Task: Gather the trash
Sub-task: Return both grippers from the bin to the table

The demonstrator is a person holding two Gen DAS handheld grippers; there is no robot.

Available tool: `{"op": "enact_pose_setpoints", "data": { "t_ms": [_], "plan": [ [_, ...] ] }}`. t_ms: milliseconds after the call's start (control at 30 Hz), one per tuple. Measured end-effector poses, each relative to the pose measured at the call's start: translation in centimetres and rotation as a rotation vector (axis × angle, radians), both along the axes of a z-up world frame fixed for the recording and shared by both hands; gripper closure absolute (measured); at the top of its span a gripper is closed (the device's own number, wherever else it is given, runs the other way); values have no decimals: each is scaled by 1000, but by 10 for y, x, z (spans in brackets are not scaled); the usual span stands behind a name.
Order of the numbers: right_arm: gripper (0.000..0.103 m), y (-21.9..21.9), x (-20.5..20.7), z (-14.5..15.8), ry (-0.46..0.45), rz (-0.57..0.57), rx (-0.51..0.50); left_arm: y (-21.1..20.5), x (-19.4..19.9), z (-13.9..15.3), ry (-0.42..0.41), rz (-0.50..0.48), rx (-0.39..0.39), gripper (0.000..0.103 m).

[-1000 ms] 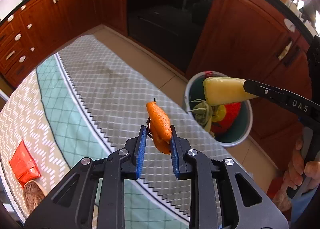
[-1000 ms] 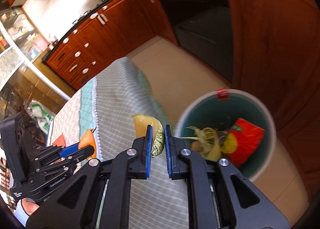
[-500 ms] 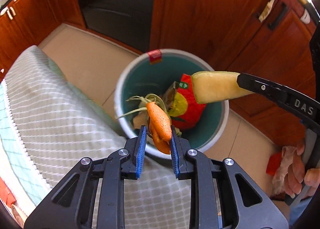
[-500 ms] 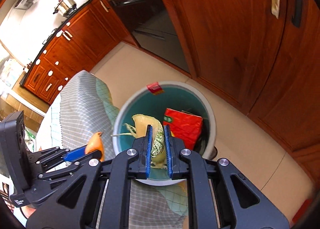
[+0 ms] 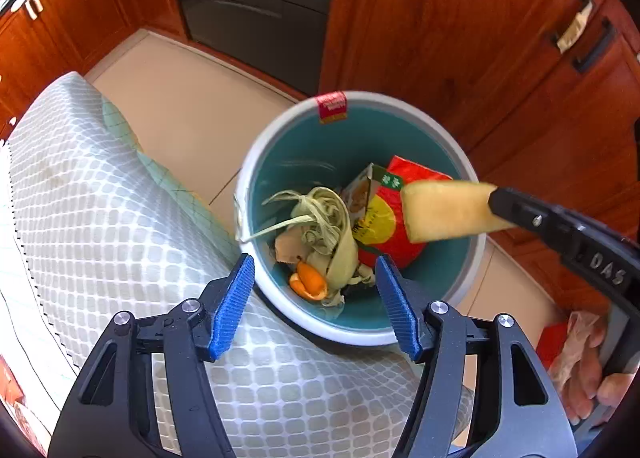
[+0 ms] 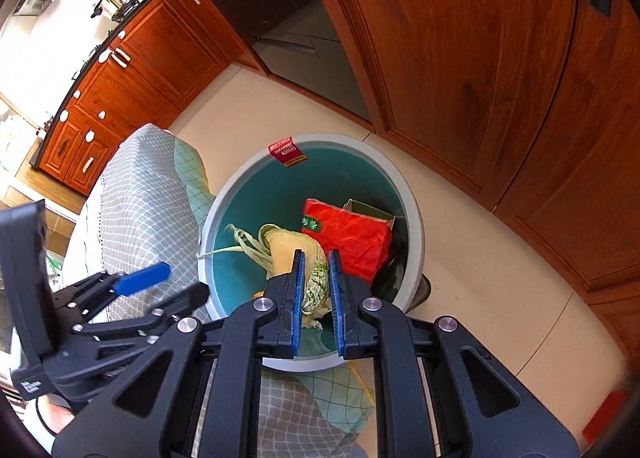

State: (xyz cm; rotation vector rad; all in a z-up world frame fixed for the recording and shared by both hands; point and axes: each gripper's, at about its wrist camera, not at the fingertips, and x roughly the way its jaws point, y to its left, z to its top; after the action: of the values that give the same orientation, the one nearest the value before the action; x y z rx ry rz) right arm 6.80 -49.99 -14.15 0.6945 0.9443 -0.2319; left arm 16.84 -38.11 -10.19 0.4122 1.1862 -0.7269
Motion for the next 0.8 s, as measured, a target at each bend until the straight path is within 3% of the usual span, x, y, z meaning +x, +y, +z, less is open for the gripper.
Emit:
{"op": "enact_pose_setpoints", "data": {
  "t_ms": [167,300,367,433,467,567,800],
  "plan": [
    [91,6,7,-5,17,17,4,9,4,9,4,16,-11,35],
    [89,14,16,-8,28,48,24,16,4,9,-6,20,-19,24],
    [80,16,20,-9,21,49,53,19,3,8,-6,19,-17,23],
    [44,16,21,-7,7,35,62,21,3,7,-1,22,-14,23],
    [37,16,21,-5,0,26,59,22,4,6,0,25,-13,23],
    [27,17,20,-1,-1,20,41,27,4,6,1,33,-19,23],
    [26,26,22,1,25,20,40,42,3,13,0,41,-37,23]
  ]
}}
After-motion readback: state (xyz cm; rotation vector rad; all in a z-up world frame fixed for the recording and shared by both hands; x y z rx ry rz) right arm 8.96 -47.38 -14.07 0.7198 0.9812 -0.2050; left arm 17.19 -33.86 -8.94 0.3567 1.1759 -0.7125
